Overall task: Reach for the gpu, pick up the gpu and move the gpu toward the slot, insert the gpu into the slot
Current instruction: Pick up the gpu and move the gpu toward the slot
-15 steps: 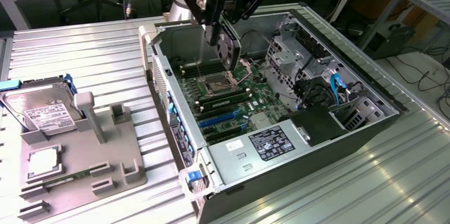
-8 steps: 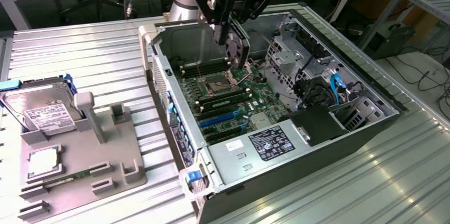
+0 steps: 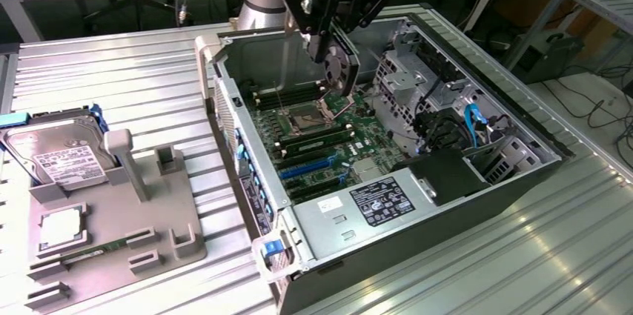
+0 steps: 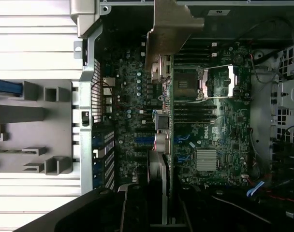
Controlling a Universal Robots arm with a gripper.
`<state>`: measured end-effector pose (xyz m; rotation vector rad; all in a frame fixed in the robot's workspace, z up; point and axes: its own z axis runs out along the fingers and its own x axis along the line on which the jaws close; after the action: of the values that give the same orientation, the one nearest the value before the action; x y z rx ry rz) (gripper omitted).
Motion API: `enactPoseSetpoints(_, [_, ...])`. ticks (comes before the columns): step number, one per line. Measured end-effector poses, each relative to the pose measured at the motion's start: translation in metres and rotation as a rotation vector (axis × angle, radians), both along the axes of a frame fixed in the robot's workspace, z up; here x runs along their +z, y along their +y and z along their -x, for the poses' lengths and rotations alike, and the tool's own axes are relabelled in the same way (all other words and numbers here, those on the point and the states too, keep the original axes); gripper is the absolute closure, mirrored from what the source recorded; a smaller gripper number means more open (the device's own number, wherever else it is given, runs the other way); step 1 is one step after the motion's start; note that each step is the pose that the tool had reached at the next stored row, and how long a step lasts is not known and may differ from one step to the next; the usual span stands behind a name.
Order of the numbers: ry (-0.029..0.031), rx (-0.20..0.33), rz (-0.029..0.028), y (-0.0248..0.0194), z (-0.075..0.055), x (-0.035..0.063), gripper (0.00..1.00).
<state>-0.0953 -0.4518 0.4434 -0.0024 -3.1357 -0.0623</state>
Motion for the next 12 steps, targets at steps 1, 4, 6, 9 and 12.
enactPoseSetpoints(1, [0.0000, 0.000, 0.0001, 0.0000, -0.001, -0.0001, 0.72])
enactPoseSetpoints(4, [0.0000, 0.000, 0.0000, 0.0000, -0.005, -0.0006, 0.72])
enactPoseSetpoints(6, [0.0000, 0.000, 0.0001, 0.0000, -0.008, -0.0011, 0.72])
enactPoseSetpoints(9, [0.0001, 0.000, 0.0001, 0.0000, -0.013, -0.0016, 0.72])
enactPoseSetpoints(12, [0.0000, 0.000, 0.0000, 0.0000, -0.017, -0.0021, 0.72])
